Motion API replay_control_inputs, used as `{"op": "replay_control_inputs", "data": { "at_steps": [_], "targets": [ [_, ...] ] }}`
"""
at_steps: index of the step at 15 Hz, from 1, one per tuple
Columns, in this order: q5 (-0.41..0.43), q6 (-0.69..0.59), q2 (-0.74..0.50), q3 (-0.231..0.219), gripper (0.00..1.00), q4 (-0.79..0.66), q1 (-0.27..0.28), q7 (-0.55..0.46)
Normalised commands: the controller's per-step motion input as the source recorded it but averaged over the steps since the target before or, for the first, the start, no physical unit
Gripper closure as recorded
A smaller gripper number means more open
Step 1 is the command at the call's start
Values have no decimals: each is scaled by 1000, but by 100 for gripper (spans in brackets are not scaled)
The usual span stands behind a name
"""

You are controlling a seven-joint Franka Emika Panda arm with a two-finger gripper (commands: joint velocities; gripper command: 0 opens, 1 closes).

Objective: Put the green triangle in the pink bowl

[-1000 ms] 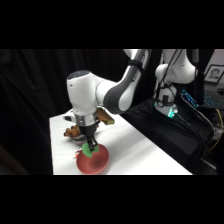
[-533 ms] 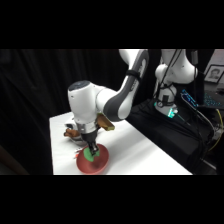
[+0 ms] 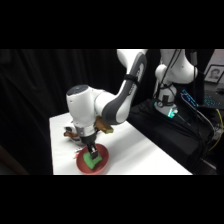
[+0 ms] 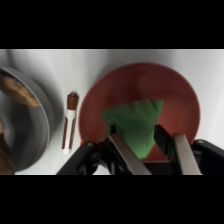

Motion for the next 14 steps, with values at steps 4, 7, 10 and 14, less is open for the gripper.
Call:
{"op": "replay_control_inputs", "data": {
  "at_steps": [4, 7, 10, 14],
  "targets": [
    [90, -7, 25, -33, 0, 119, 37, -9],
    [94, -78, -82, -34, 0, 43, 44, 14],
    [93, -138, -204, -27, 0, -50, 44, 6],
    [90, -254, -370, -13, 0, -184, 49, -2]
  ]
}}
